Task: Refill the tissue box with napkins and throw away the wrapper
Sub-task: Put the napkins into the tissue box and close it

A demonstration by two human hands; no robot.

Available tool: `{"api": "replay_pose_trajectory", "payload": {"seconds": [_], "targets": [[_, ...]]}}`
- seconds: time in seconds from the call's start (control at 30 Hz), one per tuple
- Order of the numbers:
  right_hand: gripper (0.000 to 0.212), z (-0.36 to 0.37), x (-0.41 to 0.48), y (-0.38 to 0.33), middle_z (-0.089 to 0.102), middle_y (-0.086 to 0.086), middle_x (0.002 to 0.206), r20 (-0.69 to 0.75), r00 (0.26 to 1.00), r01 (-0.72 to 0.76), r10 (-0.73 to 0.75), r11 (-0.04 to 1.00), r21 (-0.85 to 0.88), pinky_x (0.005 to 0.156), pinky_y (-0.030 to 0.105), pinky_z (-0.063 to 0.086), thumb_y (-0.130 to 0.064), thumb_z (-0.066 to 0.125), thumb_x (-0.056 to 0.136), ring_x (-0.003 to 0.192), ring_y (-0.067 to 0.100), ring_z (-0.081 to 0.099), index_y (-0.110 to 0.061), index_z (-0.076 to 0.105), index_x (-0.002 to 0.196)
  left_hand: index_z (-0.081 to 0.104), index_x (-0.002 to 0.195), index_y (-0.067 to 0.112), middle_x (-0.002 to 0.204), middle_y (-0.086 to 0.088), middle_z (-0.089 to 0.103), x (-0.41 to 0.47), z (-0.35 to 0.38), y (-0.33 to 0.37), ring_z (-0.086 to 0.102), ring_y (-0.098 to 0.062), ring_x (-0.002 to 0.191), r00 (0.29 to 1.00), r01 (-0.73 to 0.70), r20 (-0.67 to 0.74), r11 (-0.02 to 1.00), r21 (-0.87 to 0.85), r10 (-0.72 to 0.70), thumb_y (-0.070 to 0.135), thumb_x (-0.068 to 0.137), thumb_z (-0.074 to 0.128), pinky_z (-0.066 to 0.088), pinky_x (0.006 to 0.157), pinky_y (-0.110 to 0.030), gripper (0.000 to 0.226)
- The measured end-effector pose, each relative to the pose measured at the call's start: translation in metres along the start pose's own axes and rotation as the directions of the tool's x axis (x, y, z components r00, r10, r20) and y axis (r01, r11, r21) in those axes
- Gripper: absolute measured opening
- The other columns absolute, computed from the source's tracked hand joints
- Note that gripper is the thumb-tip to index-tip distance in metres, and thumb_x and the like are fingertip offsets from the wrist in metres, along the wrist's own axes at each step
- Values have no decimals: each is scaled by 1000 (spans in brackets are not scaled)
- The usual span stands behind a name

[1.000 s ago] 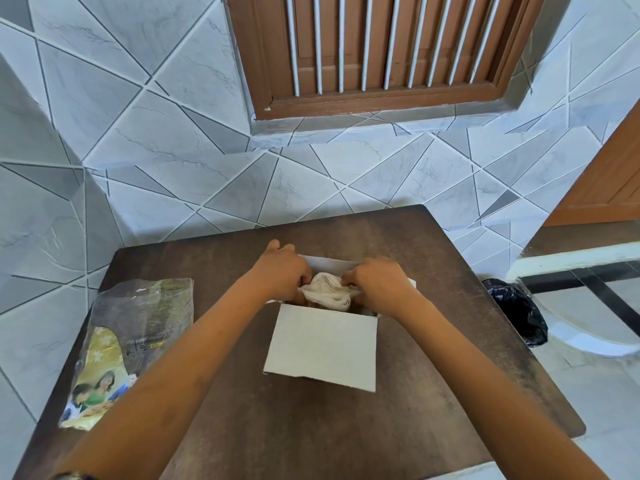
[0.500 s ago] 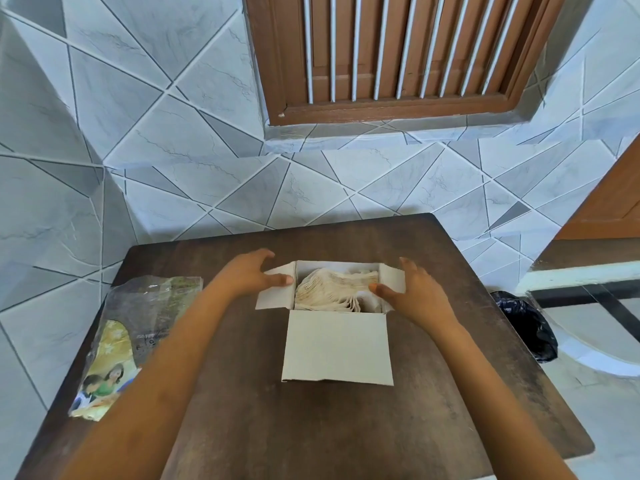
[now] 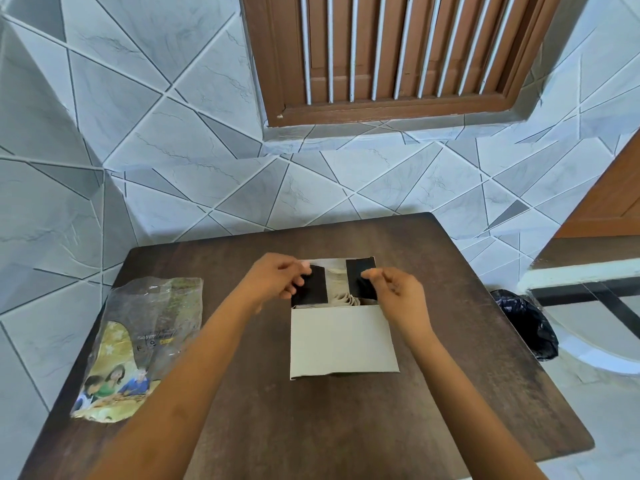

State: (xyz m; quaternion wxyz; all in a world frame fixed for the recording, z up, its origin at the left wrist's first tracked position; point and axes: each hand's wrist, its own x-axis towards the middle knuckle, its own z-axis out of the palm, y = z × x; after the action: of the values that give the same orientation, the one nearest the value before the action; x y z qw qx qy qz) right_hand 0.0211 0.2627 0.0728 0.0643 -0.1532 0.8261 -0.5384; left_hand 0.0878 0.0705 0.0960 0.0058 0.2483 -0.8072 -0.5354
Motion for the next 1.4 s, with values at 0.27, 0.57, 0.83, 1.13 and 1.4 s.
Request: {"api": "replay_pose_trajectory", "payload": {"seconds": [0.27,0.57,0.83,1.13,1.4], "targets": [[38,2,25,25,63,12,118,329,885,-291,330,943,-161,84,37,49,-36,51,89,101,26,61,-9,54,115,47,122,11,107,-7,63,10,0,-18,66,-23,89,951,293,109,956,-26,-288,34,85,62,56,65,-30,46],[44,22,33,32,56,10,125,374,924,-111,81,992,58,100,41,47,-3,60,83,115,23,55,-11,43,123,55,113,18,118,-1,59,-1,-4,-40,56,-17,110,971,-18,-237,988,-151,-19,6,73,74,55,83,-35,46],[35,51,61,60,54,-1,109,407,913,-35,42,999,-26,88,27,45,5,58,82,108,20,53,-15,42,106,55,96,22,105,1,47,-14,36,-76,56,-3,77,886,-68,-450,991,114,112,12,70,75,50,78,-26,35],[47,85,68,95,58,12,128,275,954,-74,117,984,-163,99,40,46,5,48,84,117,30,56,-12,49,128,47,81,19,108,9,29,-6,83,-98,56,-18,74,970,-20,-221,936,352,104,9,80,64,47,73,-24,20],[67,111,12,78,4,-5,157,304,923,-308,236,926,217,119,33,8,-39,38,95,145,12,6,-20,-1,146,61,112,22,121,-4,56,64,-10,-87,51,-26,112,890,151,-449,880,451,78,32,80,63,41,91,-38,34]]}}
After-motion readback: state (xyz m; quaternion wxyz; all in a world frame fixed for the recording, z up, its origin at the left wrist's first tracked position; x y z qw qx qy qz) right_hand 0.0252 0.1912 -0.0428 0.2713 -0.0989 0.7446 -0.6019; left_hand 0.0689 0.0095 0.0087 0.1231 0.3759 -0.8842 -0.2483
